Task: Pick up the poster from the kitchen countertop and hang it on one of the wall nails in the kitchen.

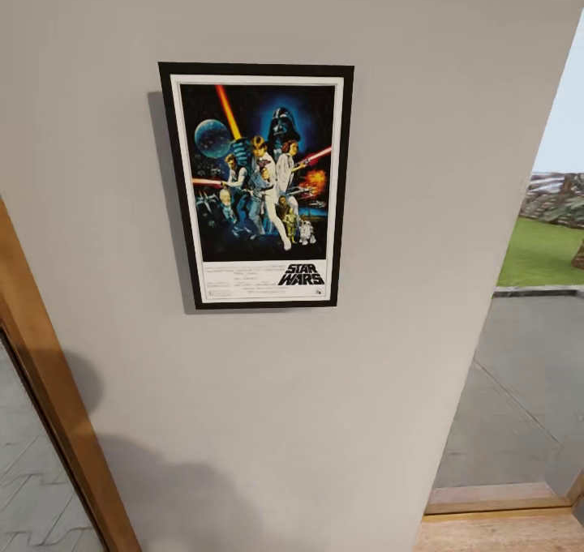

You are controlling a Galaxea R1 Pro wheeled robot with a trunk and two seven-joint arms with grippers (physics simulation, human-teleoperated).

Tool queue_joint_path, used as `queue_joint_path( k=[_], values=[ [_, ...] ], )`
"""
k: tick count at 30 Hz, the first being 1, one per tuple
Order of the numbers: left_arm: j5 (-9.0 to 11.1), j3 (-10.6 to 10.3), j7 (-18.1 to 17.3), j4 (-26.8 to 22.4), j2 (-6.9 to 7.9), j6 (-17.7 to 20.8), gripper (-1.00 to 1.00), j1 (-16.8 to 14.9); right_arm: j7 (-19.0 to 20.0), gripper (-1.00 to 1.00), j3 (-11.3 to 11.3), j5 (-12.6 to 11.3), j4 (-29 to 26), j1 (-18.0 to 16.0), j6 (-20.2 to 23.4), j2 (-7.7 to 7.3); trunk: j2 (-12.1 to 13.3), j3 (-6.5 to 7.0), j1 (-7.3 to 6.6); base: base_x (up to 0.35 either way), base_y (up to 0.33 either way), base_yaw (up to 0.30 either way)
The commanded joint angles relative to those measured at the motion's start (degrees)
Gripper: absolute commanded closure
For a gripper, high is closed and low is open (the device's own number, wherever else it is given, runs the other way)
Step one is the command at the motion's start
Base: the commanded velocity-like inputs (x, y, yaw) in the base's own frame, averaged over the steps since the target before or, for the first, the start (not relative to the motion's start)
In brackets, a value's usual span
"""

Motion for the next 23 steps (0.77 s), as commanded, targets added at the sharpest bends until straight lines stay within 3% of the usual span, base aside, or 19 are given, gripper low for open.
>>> queue_joint_path(
  k=[1, 3, 6, 23],
  values=[
    [0.0, 0.0, -0.2, 0.0, -0.02, -0.1, -1.00, 0.0, -2.8, -1.00, -0.1, 0.0, 0.4, 0.0, -0.2, 0.24, 0.0, 0.00, 0.02, 0.000, 0.000, 0.000],
    [-0.1, -0.1, -0.1, 0.1, -0.02, -0.1, -1.00, 0.0, -8.3, -1.00, -0.1, 0.2, 0.9, 0.0, -0.2, 0.84, 0.0, 0.00, 0.02, 0.000, 0.000, 0.000],
    [-0.2, -0.2, 0.0, 0.1, -0.02, -0.1, -1.00, 0.0, -11.6, -1.00, -0.1, 0.3, 3.3, 0.0, -0.2, 1.24, 0.0, 0.00, 0.02, 0.000, 0.000, 0.000],
    [-0.2, -0.2, 0.0, 0.1, -0.02, -0.1, -1.00, 0.0, -12.9, -1.00, 0.0, 0.4, 5.2, 0.0, -0.3, 1.32, 0.0, 0.00, 0.02, 0.000, 0.000, 0.000]
  ],
)
